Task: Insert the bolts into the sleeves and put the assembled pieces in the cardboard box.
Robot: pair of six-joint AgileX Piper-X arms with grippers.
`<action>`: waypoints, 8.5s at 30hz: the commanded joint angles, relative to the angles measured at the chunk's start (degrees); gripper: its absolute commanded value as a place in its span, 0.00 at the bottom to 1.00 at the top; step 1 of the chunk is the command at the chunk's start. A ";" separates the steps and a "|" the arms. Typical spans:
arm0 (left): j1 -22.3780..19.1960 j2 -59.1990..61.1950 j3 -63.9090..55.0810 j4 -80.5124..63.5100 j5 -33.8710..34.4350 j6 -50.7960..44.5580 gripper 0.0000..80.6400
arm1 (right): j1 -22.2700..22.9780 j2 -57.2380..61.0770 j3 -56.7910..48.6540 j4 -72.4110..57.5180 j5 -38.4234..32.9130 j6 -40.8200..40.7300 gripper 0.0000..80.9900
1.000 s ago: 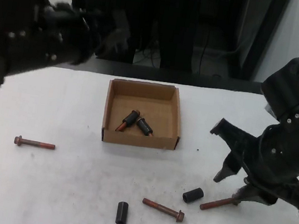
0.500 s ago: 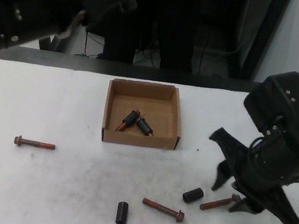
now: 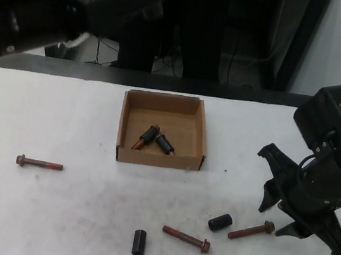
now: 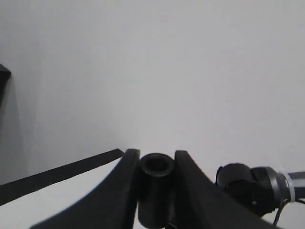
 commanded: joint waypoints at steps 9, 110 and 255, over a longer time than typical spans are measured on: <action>-10.98 -0.64 2.22 11.82 -2.82 23.03 0.01 | -0.24 0.23 1.02 -0.94 0.81 3.92 0.50; -30.71 -1.69 33.20 -13.42 -34.44 33.02 0.01 | 30.69 -45.90 31.66 -45.40 13.12 -58.33 0.00; -8.00 19.40 -16.57 40.18 -30.01 0.44 0.01 | 36.29 -51.00 28.62 -17.29 -3.86 -41.40 0.00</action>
